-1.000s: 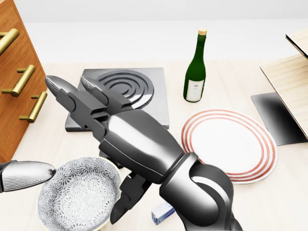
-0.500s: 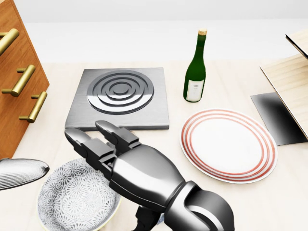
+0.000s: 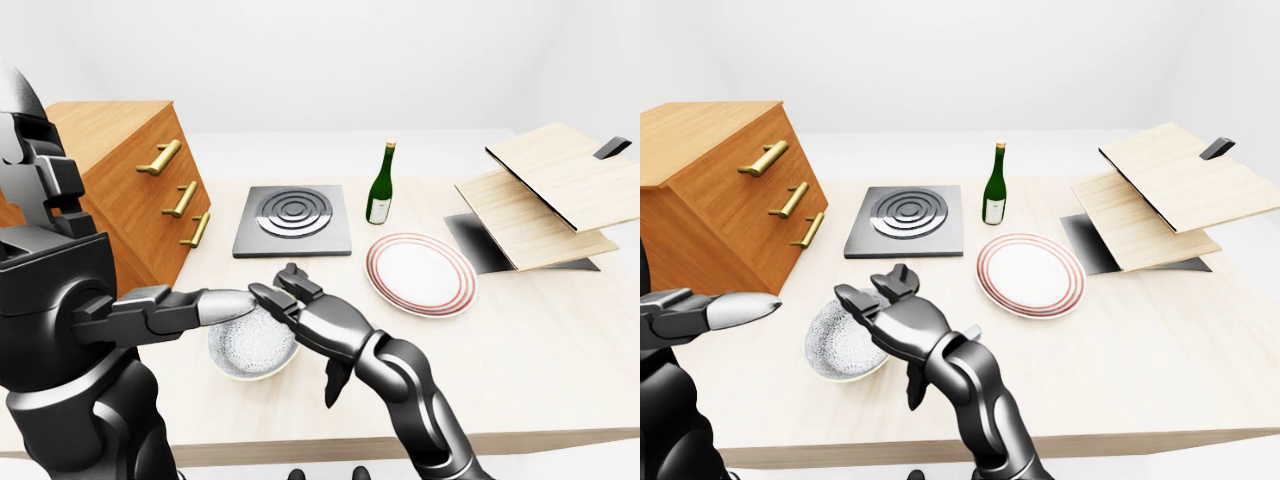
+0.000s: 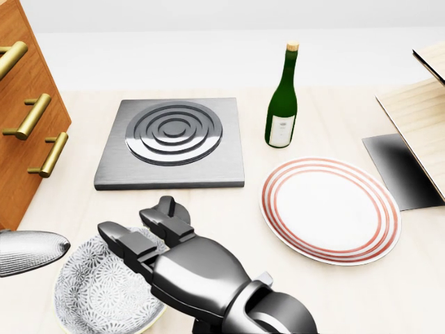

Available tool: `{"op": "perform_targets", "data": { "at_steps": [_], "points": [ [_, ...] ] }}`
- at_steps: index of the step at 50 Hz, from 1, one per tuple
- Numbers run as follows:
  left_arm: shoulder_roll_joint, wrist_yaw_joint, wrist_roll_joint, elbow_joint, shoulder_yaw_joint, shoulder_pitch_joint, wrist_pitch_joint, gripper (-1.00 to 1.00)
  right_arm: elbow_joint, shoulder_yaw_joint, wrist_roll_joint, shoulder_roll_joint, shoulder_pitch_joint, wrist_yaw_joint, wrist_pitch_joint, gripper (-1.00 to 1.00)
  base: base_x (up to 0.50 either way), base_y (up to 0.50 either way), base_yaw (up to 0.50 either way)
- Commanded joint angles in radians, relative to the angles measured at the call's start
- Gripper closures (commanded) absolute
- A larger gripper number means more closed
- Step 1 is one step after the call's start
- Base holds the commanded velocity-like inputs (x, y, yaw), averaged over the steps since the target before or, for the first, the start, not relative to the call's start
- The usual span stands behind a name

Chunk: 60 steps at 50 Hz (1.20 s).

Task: Pick up the akita bowl and put it on the plate.

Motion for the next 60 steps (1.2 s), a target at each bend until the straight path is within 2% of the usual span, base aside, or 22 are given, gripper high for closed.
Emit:
{"op": "perform_targets", "data": {
  "at_steps": [1,8,19,25,39,42,47,48,60],
  "points": [
    [-0.003,0.0,0.003,-0.003,-0.001,0.01,0.0,-1.0,0.005,0.056,-0.035,0.043,-0.023,0.0,0.0,-1.0,0.0,0.0,0.0],
    [-0.005,0.001,0.0,-0.001,-0.001,0.008,0.0,-1.0,0.064,0.059,-0.024,0.053,-0.04,0.0,0.0,-1.0,0.0,0.0,0.0],
    [-0.003,0.002,-0.008,-0.016,0.013,0.015,0.0,-1.0,0.359,-0.046,-0.049,0.055,-0.158,0.0,0.0,-1.0,0.0,0.0,0.0],
    [-0.001,0.002,-0.011,-0.006,0.018,0.015,0.0,-1.0,0.427,-0.069,-0.082,0.061,-0.181,0.0,0.0,-1.0,0.0,0.0,0.0],
    [0.001,0.001,-0.015,-0.015,0.026,0.023,0.0,-1.0,0.46,-0.048,-0.108,0.107,-0.196,0.0,0.0,-1.0,0.0,0.0,0.0],
    [-0.005,-0.002,-0.014,0.001,0.027,0.037,0.0,-1.0,0.388,0.012,-0.118,0.116,-0.123,0.0,0.0,-1.0,0.0,0.0,0.0],
    [-0.005,-0.003,-0.017,-0.003,0.028,0.038,0.0,-1.0,0.362,0.038,-0.11,0.13,-0.115,0.0,0.0,-1.0,0.0,0.0,0.0],
    [-0.003,-0.003,-0.026,-0.02,0.044,0.04,0.0,-1.0,0.52,0.081,-0.144,0.135,-0.098,0.0,0.0,-1.0,0.0,0.0,0.0],
    [0.001,-0.001,-0.034,-0.025,0.05,0.039,0.0,-1.0,0.523,0.083,-0.154,0.146,-0.085,0.0,0.0,-1.0,0.0,0.0,0.0]
  ]
}}
